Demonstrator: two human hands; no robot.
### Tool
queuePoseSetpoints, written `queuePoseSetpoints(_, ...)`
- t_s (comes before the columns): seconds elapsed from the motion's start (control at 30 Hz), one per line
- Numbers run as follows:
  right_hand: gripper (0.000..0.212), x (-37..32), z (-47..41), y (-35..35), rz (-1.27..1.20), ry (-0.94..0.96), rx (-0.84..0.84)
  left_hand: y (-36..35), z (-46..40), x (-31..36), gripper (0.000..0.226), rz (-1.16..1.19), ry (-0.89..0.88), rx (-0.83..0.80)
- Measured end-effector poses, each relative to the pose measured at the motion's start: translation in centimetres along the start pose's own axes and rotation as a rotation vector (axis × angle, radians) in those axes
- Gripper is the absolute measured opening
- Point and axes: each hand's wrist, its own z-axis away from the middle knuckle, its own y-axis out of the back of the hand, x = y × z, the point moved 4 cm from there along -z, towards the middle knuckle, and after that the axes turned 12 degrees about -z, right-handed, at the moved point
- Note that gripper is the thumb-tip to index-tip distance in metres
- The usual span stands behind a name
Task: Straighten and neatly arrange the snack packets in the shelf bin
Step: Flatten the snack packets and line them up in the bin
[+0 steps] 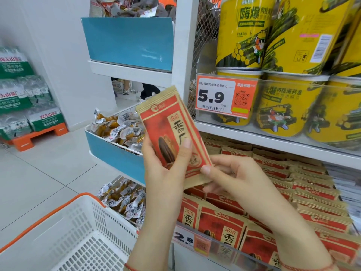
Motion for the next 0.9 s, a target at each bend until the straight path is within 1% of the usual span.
queuePoseSetpoints(0.03,0.021,0.0,-0.1,0.2,-0.015,0.011,0.013,0.0,0.0,0.1,0.065,0.058,0.011,-0.034)
queuePoseSetpoints(0.1,0.024,0.1,-0.2,0.6,-0.124,-0.004,0.027,0.2,-0.2,0.2,0.052,0.161,0.038,-0.116)
queuePoseSetpoints(0.17,0.029,0.2,-0.1,1.2,-0.253,-0.044,0.036,0.3,-0.2,0.6,0.039,0.142,0.002,-0.206)
queuePoseSetpoints(0.2,0.031,0.3,-0.1,1.3,-0.283,-0.062,0.023,0.2,0.0,0.8,0.039,0.117,-0.035,-0.242)
queuePoseSetpoints(0.27,0.033,0.5,0.0,1.1,-0.304,-0.097,-0.029,-0.1,0.5,1.1,0.048,0.103,-0.088,-0.285)
queuePoseSetpoints(0.33,0.033,0.7,0.1,0.8,-0.279,-0.123,-0.059,-0.5,0.9,1.1,0.066,0.114,-0.082,-0.302)
queuePoseSetpoints(0.4,0.029,0.8,0.1,0.4,-0.150,-0.124,-0.074,-0.7,1.2,0.9,0.078,0.133,-0.026,-0.283)
queuePoseSetpoints(0.43,0.026,0.8,0.1,0.4,-0.082,-0.113,-0.072,-0.8,1.2,0.8,0.077,0.130,0.004,-0.275)
queuePoseSetpoints(0.47,0.024,0.8,0.1,0.4,-0.039,-0.091,-0.046,-0.7,1.2,0.7,0.072,0.121,0.035,-0.280)
queuePoseSetpoints(0.5,0.023,0.7,0.0,0.7,-0.023,-0.055,0.014,-0.7,1.2,0.6,0.064,0.099,0.058,-0.301)
queuePoseSetpoints(0.57,0.021,0.0,0.0,1.5,-0.054,0.037,0.190,-0.5,0.9,0.5,0.050,-0.027,0.032,-0.364)
queuePoseSetpoints(0.63,0.024,-0.9,0.3,2.1,-0.145,0.122,0.310,-0.4,0.8,0.5,0.054,-0.163,-0.046,-0.395)
queuePoseSetpoints(0.7,0.029,-1.7,0.6,2.2,-0.223,0.179,0.345,-0.3,0.8,0.7,0.060,-0.223,-0.096,-0.389)
queuePoseSetpoints(0.73,0.028,-2.1,0.8,2.2,-0.233,0.206,0.349,-0.3,0.9,0.8,0.062,-0.245,-0.112,-0.386)
queuePoseSetpoints(0.83,0.023,-2.5,1.0,1.9,-0.191,0.266,0.358,-0.6,1.2,1.1,0.064,-0.338,-0.143,-0.397)
queuePoseSetpoints(0.9,0.024,-2.5,1.0,1.8,-0.187,0.278,0.358,-0.8,1.3,1.1,0.065,-0.395,-0.160,-0.397)
